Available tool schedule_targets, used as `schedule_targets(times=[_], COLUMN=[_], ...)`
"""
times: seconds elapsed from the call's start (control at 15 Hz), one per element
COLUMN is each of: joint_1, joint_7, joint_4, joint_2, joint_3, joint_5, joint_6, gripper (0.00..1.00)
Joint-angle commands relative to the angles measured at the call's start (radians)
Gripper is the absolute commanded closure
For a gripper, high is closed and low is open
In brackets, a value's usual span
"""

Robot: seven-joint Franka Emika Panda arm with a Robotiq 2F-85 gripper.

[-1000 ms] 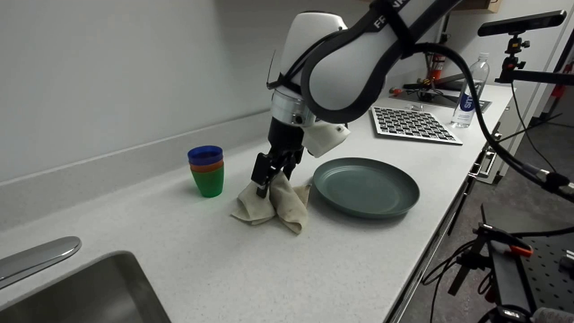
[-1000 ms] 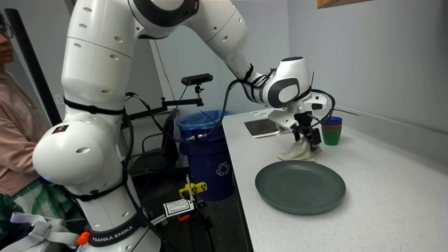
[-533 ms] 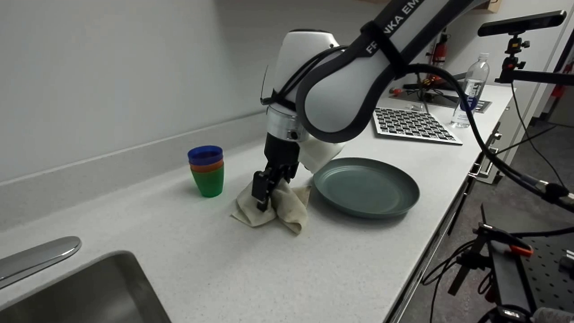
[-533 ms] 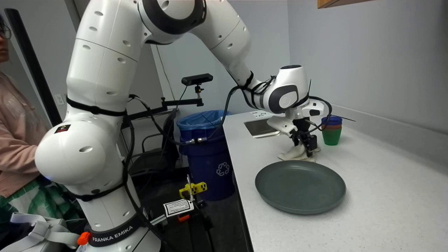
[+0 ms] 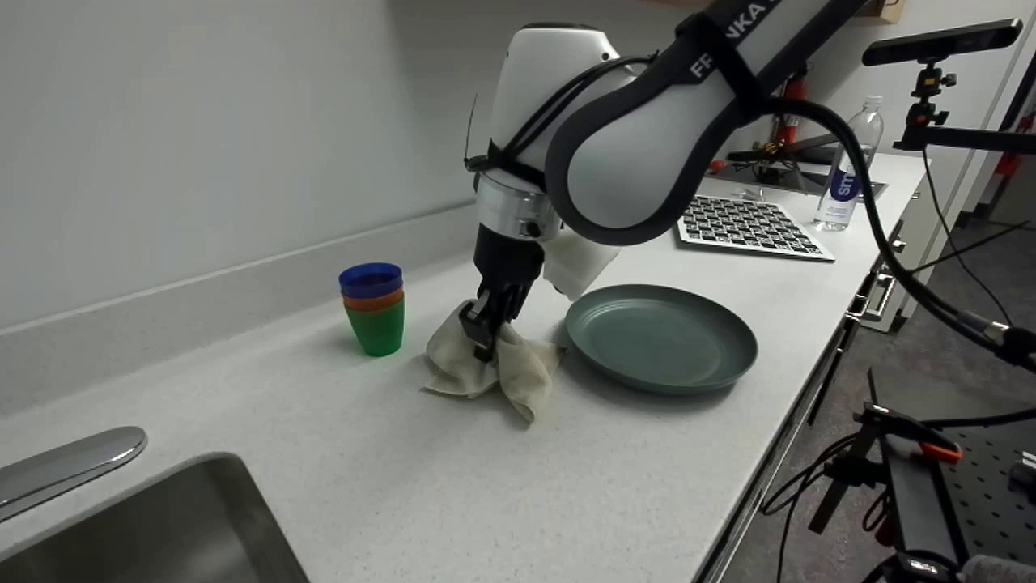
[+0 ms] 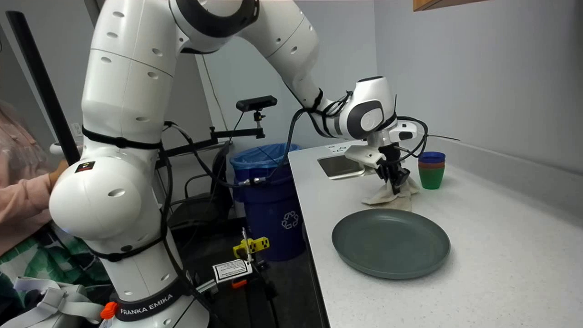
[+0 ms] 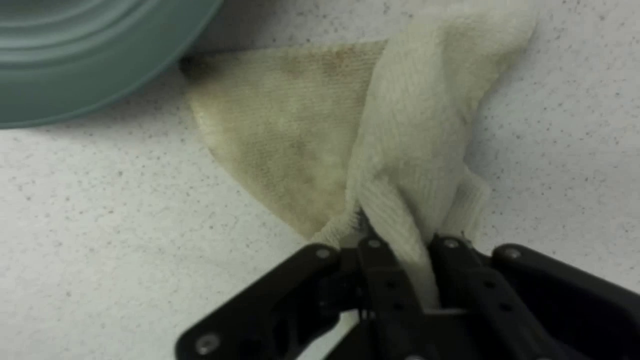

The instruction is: Pick up the towel and wipe the grey plate

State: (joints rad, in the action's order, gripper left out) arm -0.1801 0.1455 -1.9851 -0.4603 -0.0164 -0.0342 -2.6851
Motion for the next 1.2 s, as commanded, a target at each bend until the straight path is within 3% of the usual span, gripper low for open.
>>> schedule_targets(times=[0.0, 0.4, 0.8, 1.13], joint_1=[-0.020, 0.005, 0.099, 0.165], joint_7=[0.036, 0.117, 0.250, 0.228], joint_4=[-0.094, -0.250, -0.403, -0.504], joint_2=[0.139, 0.381, 0.574, 0.605], joint_3=[0.029, 0.061, 0.048, 0.038], joint_5=[-0.060, -0.205, -0.317, -0.235], joint_6=[0.061, 0.109, 0.117, 0.134], gripper=[1.00, 0.98, 0.98, 0.98])
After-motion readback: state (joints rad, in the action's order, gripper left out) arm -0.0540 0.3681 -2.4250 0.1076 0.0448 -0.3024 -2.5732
